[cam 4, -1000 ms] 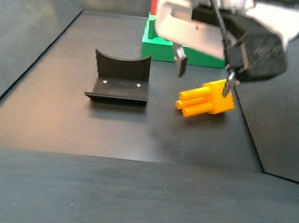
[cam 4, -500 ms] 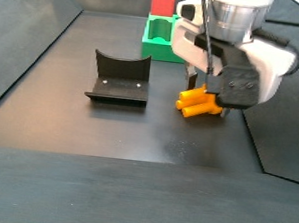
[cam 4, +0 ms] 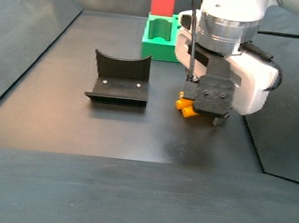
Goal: Pick up the 3 prong object. Move up. Place the 3 prong object on the fixture. Regrasp the 3 prong object. Move to above the board. Insert the 3 prong object.
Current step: Pick up the 3 prong object.
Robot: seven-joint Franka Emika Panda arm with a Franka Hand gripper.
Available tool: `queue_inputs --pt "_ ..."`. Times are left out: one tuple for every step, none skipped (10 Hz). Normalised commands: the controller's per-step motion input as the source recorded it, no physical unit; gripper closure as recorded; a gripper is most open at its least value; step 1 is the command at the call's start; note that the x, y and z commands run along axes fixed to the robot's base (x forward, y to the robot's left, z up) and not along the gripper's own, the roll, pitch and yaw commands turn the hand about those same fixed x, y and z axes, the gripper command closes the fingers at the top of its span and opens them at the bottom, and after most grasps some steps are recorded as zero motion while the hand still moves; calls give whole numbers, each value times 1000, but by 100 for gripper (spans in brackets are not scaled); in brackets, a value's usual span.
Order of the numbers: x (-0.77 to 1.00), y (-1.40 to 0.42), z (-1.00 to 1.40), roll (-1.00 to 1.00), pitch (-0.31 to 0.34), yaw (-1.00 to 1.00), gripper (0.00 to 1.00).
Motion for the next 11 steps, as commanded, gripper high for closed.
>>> queue_inputs --pt "0 34 -237 -427 -107 -286 0" --pt "0 0 -180 -450 -127 -326 0" --pt "0 29 -291 -397 -120 -251 0" --pt "26 0 -274 -146 -69 0 0" --pt "0 0 -77 -51 -94 0 0" --pt "0 0 -37 -14 -33 0 0" --pt "0 0 0 0 0 0 100" --pt "0 0 0 0 0 0 100" --pt "0 0 0 0 0 0 100" --pt "0 0 0 0 0 0 100" --pt "0 0 0 0 0 0 100"
